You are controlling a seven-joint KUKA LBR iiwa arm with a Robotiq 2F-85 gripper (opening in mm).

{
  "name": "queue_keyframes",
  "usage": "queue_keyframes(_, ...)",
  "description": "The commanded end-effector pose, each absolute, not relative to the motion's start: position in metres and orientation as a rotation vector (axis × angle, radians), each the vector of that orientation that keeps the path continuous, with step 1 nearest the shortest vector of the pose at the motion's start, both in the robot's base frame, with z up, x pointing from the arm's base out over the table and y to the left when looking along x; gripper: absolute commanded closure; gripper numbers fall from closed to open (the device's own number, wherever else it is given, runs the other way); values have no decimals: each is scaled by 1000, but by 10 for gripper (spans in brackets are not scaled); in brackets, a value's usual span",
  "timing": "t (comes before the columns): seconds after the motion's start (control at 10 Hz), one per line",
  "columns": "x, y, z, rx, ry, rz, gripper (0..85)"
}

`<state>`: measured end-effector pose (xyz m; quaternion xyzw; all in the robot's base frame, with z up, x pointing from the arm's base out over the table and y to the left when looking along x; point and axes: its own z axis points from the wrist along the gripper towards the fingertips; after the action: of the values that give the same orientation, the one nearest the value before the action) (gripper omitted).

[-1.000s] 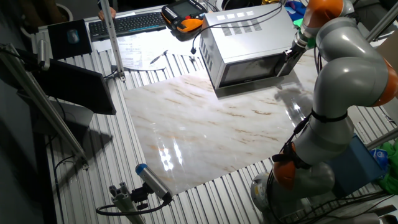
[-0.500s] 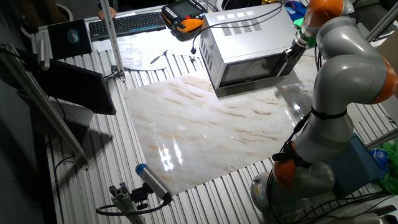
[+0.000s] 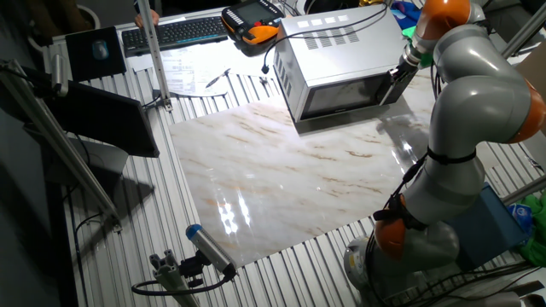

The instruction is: Open the microwave door

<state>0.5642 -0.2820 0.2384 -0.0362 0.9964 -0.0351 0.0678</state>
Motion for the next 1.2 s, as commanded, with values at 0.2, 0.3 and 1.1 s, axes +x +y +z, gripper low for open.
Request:
queue_keyframes(0.2, 565, -282, 236, -111, 2999, -97, 510)
queue_keyframes(0.3, 565, -282, 236, -126, 3001, -88, 510)
queue_keyframes(1.1, 554, -281, 237, -201, 3009, -68, 850)
